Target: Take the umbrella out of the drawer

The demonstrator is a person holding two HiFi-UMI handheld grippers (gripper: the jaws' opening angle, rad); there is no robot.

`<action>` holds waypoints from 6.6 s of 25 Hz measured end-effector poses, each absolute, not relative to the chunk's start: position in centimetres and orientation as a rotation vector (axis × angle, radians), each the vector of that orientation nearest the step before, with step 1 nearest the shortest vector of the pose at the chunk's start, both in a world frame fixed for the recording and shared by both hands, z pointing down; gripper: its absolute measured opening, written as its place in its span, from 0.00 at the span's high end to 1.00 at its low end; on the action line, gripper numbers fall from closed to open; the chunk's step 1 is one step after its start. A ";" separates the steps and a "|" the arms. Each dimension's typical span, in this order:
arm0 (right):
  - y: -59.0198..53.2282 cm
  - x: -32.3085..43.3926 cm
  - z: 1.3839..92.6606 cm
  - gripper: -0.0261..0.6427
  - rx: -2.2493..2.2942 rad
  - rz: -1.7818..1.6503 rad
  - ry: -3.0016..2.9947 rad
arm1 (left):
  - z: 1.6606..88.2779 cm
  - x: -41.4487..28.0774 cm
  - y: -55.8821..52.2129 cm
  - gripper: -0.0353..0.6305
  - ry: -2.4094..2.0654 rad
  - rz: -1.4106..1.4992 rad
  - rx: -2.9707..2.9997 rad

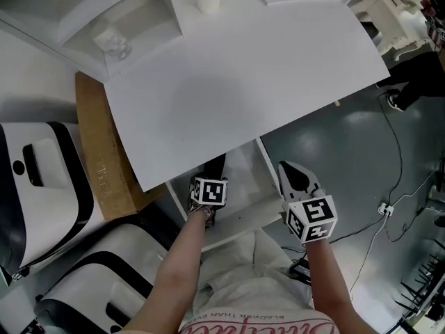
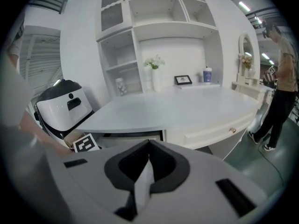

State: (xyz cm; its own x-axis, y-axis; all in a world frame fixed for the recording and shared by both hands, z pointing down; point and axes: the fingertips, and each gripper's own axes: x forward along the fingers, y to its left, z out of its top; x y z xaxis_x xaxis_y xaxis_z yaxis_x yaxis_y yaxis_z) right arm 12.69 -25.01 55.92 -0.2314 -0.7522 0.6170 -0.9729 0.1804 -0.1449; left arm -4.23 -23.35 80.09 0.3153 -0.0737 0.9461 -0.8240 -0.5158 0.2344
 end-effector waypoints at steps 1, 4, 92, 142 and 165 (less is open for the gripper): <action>-25.0 12.7 56.0 0.95 1.625 0.734 -2.055 | 80.3 -4.2 -23.4 0.46 -0.813 1.272 1.829; -25.0 12.9 56.2 0.95 1.630 0.736 -2.052 | 80.8 -4.2 -23.8 0.46 -0.864 1.288 1.822; -20.7 14.2 38.8 0.95 1.658 0.202 -2.270 | 54.8 -2.6 -23.7 0.55 -0.904 1.061 2.432; -22.3 11.3 24.2 0.95 1.792 -0.242 -2.488 | 26.9 -9.4 -27.0 0.55 -1.465 0.006 2.844; -21.1 13.6 23.2 0.95 1.826 -0.327 -2.402 | 23.9 -9.5 -26.2 0.55 -1.503 -0.140 2.864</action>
State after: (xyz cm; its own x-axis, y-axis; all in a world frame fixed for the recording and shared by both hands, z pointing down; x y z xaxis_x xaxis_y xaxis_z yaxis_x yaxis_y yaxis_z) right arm 13.57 -21.11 23.24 -0.2721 -0.9612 -0.0449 -0.9382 0.2546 0.2342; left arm -9.54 -26.17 23.91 0.5664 -0.8152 -0.1207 -0.8235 -0.5656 -0.0447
